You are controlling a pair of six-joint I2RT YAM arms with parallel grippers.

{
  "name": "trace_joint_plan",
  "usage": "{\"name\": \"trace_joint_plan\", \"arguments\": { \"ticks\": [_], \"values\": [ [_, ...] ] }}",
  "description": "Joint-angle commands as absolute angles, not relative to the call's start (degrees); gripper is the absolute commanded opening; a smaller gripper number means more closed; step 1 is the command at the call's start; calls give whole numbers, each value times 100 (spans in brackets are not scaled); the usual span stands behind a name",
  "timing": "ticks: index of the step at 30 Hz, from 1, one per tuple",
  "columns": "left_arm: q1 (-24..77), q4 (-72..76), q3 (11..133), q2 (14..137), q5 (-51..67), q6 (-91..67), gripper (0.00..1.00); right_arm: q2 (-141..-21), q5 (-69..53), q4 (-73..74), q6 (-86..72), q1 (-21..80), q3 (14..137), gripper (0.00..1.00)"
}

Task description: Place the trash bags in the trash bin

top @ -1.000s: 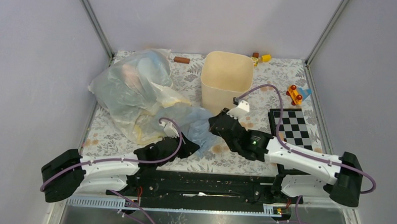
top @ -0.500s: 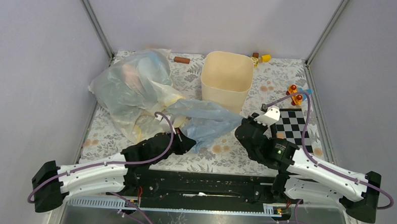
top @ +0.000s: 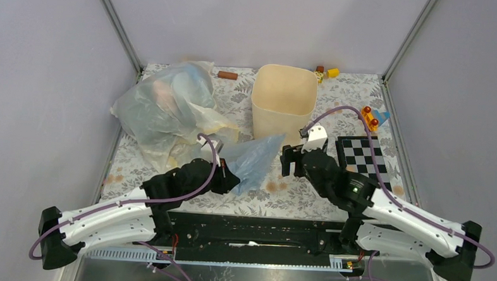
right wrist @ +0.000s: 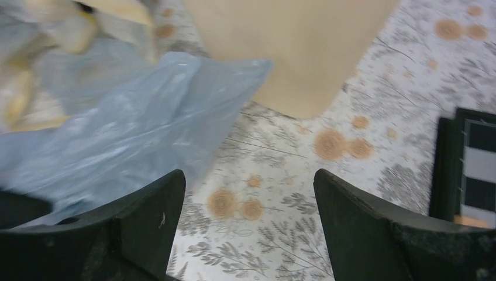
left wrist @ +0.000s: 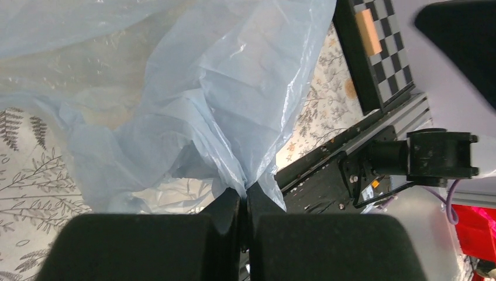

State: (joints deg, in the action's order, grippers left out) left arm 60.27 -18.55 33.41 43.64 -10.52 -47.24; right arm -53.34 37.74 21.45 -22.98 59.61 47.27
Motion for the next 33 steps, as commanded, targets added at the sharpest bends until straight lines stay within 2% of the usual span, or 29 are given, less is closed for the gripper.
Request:
{"name": "trace_joint_plan", "arguments": {
  "ticks": [1,5,13,19,23,26,27,29,32,33],
  "values": [
    [6017,-2030,3437,4485,-926,-4508,1,-4677,2283,1421,-1444,5941,4633,88],
    [6012,-2001,3470,4563,-786,-4348,2,-4632,1999,1215,-1408,5941,4546,95],
    [6012,-2015,3324,4489,-709,-4310,2,-5344,2782,793,-2720,5935,4578,99],
    [6015,-1936,3180,4487,-576,-4320,2,-5698,3399,229,-3304,5933,4452,99],
    [6012,-1932,3121,4394,-574,-4300,3,-6020,3818,230,-3702,5909,4521,94],
    [6012,-1932,3105,4339,-573,-4298,3,-6289,3793,242,-3916,5862,4530,84],
    [6012,-1941,3098,4328,-590,-4296,4,-6367,3770,275,-4006,5862,4548,76],
    [6012,-1951,3102,4326,-633,-4285,4,-6449,3726,360,-4133,5854,4571,56],
    [6013,-2020,3130,4334,-865,-4292,8,-6331,3703,383,-4187,5854,4534,19],
    [6012,-2096,3160,4321,-1042,-4348,9,-6239,3739,393,-4190,5854,4522,9]
  ]
}}
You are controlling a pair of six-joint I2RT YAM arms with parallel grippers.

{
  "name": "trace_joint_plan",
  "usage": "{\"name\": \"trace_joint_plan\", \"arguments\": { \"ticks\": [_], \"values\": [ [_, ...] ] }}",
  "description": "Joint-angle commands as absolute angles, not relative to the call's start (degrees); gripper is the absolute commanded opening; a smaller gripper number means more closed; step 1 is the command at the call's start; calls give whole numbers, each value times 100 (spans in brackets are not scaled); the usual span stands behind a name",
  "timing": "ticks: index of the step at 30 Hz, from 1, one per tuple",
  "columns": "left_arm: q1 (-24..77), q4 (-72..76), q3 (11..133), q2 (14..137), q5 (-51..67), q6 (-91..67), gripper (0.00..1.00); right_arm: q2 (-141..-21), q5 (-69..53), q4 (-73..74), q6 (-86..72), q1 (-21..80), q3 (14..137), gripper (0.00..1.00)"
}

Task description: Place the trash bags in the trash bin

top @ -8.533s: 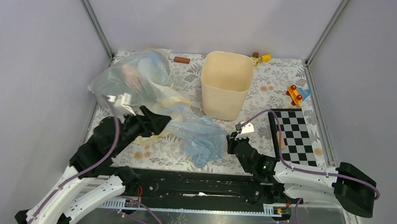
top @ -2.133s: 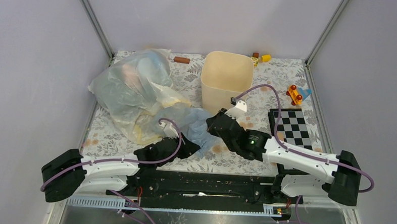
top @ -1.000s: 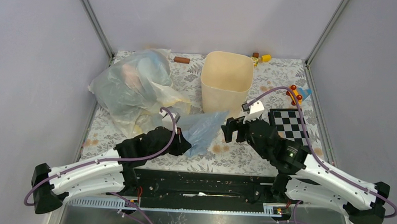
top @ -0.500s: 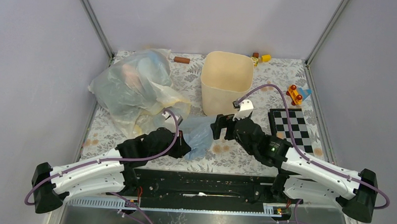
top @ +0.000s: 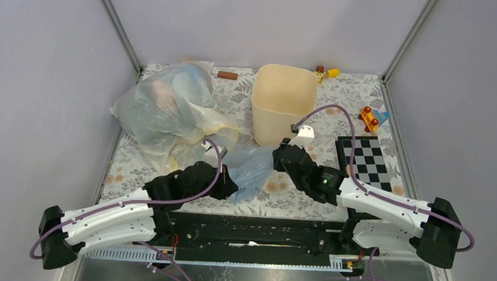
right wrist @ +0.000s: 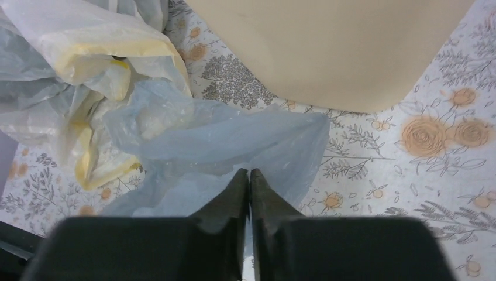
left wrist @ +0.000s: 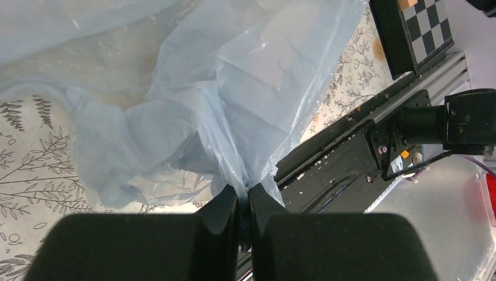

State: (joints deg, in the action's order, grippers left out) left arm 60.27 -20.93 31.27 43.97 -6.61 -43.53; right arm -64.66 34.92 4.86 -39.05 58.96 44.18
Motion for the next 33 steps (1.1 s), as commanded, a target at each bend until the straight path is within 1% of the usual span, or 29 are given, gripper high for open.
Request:
{"name": "trace_joint_plan", "arguments": {
  "ticks": [1,4,6,7,8,13,15,16,18,19,22,23,24,26,29,33],
  "values": [
    [6004,-2188,3183,4274,-1256,-4406,10,-6142,3789,430,-4193,5854,4520,1],
    [6005,-2276,3195,3942,-1629,-4527,16,-5782,4051,654,-4308,5854,4521,0],
    [6004,-2269,3170,3683,-1738,-4596,25,-5559,4298,863,-4587,5854,4463,0],
    [6003,-2308,3156,3544,-1844,-4656,33,-5428,4400,904,-4758,5851,4375,0],
    [6010,-2353,3143,3425,-1898,-4722,38,-5276,4487,901,-5006,5853,4247,0],
    [6002,-2706,3060,2808,-2323,-5025,75,-4503,5031,900,-6448,5849,3436,0],
    [5998,-2737,3007,2641,-2237,-5036,85,-4263,5269,906,-6792,5853,3207,0],
    [5995,-2715,2965,2626,-2162,-5045,87,-4164,5359,908,-6862,5854,3127,0],
    [5996,-2633,2827,2667,-2013,-5130,86,-4044,5465,906,-6892,5854,3033,0],
    [5994,-2553,2744,2702,-1937,-5171,81,-4009,5509,916,-6879,5854,3004,0],
    [5995,-2252,2468,2780,-1788,-5294,50,-3952,5614,1054,-6869,5854,2980,0],
    [5995,-2118,2378,2807,-1725,-5303,43,-3945,5655,1104,-6864,5854,2963,0],
    [5994,-1983,2288,2856,-1663,-5295,40,-3943,5683,1129,-6816,5854,2947,0],
    [5994,-1661,2131,3103,-1508,-5218,40,-3945,5761,1180,-6674,5854,2900,0],
    [5994,-1211,2019,3712,-1286,-5087,48,-3931,5876,1243,-6353,5854,2817,0],
    [5994,-599,2022,4582,-1127,-4854,52,-3900,6145,1440,-5691,5854,2804,0]
  ]
}}
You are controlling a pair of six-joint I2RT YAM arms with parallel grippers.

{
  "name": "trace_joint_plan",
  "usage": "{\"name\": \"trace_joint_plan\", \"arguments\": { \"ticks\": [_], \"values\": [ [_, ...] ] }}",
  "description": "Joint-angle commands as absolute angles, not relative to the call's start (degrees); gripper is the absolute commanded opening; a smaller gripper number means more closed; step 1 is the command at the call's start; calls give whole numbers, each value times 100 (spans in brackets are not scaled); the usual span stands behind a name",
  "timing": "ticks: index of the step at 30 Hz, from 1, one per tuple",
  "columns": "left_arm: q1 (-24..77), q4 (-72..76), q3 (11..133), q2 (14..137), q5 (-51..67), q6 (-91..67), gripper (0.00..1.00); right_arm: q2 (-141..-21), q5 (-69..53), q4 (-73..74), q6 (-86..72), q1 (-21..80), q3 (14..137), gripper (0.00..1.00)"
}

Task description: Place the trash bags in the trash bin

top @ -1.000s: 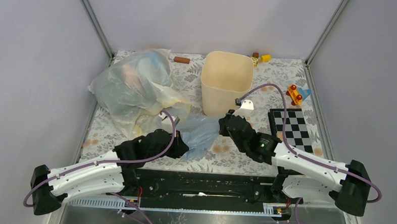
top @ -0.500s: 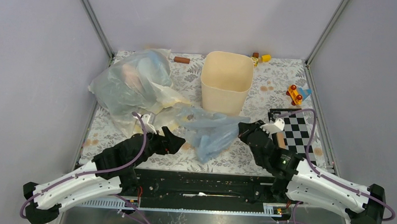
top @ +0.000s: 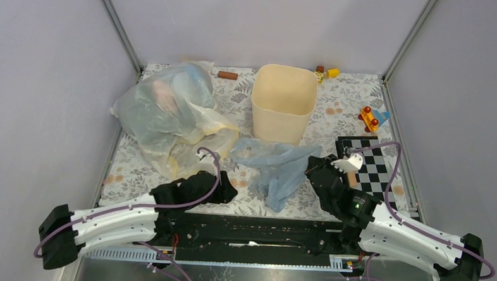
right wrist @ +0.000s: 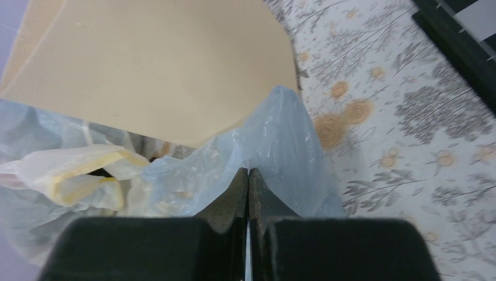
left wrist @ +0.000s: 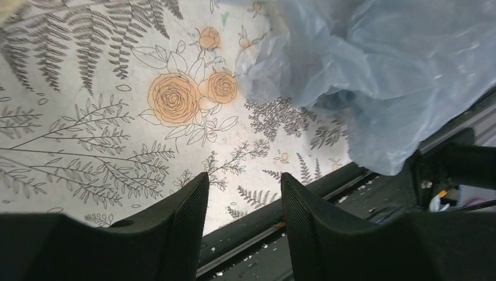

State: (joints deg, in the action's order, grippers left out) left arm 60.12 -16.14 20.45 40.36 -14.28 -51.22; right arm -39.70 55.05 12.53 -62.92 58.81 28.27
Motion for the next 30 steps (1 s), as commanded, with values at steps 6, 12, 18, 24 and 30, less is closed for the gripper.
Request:
{"name": "trace_joint_plan", "arguments": {
  "ticks": [6,12,18,24,30],
  "values": [
    [6003,473,1932,5292,-838,-4545,59,-4047,6411,1722,-4638,5845,2776,0],
    [6003,834,1921,5661,-833,-4535,59,-4579,5687,1766,-4019,5792,3262,0],
    [6003,710,2042,5335,-581,-4378,61,-4967,4880,1685,-3864,5792,4314,0],
    [6003,-375,2903,4788,-567,-3846,81,-5498,3740,1341,-3531,5792,5171,3],
    [6003,-906,3925,4773,-799,-3100,95,-6046,2791,717,-3377,5792,5392,25]
  ]
}}
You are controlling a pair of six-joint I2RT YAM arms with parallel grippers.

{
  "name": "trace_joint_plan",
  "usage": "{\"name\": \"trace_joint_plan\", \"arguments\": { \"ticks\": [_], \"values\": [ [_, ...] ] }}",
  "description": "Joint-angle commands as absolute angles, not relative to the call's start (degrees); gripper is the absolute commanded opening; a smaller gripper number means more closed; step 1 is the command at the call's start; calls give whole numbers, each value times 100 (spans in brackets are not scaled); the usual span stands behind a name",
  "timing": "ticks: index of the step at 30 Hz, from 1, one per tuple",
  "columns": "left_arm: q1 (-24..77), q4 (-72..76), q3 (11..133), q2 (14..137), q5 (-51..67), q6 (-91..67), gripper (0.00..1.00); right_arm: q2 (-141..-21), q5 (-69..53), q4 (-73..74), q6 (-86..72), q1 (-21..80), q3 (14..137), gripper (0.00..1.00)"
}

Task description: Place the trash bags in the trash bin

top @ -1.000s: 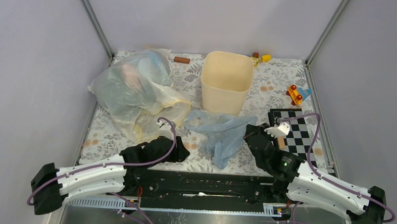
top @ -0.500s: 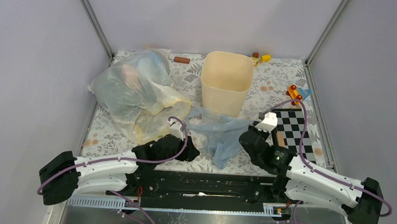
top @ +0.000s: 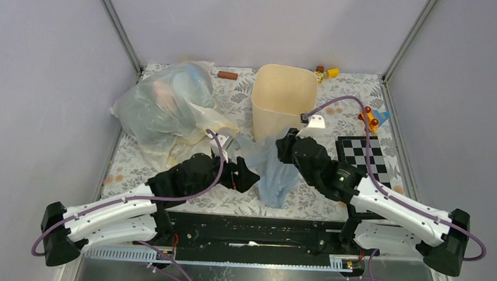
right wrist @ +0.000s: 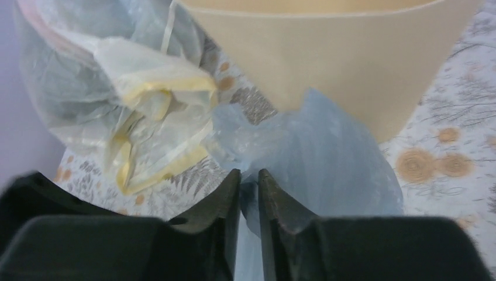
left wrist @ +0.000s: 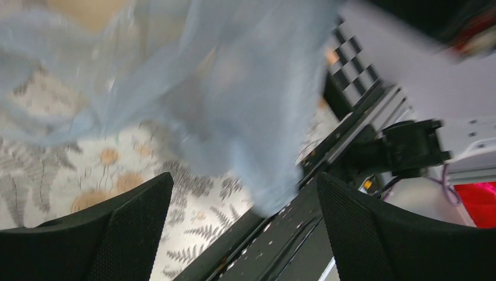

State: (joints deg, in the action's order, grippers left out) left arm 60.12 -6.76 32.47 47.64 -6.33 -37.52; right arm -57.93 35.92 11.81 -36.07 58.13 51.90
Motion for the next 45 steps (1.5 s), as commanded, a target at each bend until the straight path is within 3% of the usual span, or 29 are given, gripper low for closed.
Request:
{"name": "trace_joint_plan", "arguments": {
  "ticks": [1,8,12,19,23,30,32,35,45],
  "values": [
    [6005,-919,4008,4846,-838,-3031,97,-6089,2726,640,-3383,5792,5398,31],
    [6003,-354,3953,5451,-972,-2901,99,-6081,2578,368,-3477,5792,5303,30],
    [6003,-45,3876,5688,-1002,-2858,99,-5940,2623,365,-3545,5792,5201,39],
    [6003,1242,3647,5873,-473,-2630,99,-5795,2595,360,-3744,5792,5125,24],
    [6006,1583,3612,6146,-300,-2681,99,-5726,2694,371,-3779,5792,5069,24],
    [6003,1472,3989,6754,-102,-2787,99,-5115,4349,1230,-3862,5785,5050,45],
    [6017,1412,4137,6984,42,-2806,99,-4874,5003,1636,-3819,5792,5098,61],
    [6054,1471,4306,7284,163,-2865,99,-4523,5767,2031,-3456,5792,5106,76],
    [6190,1139,5486,8507,40,-2726,99,-3566,6541,2531,-3026,5792,4917,85]
  ]
}}
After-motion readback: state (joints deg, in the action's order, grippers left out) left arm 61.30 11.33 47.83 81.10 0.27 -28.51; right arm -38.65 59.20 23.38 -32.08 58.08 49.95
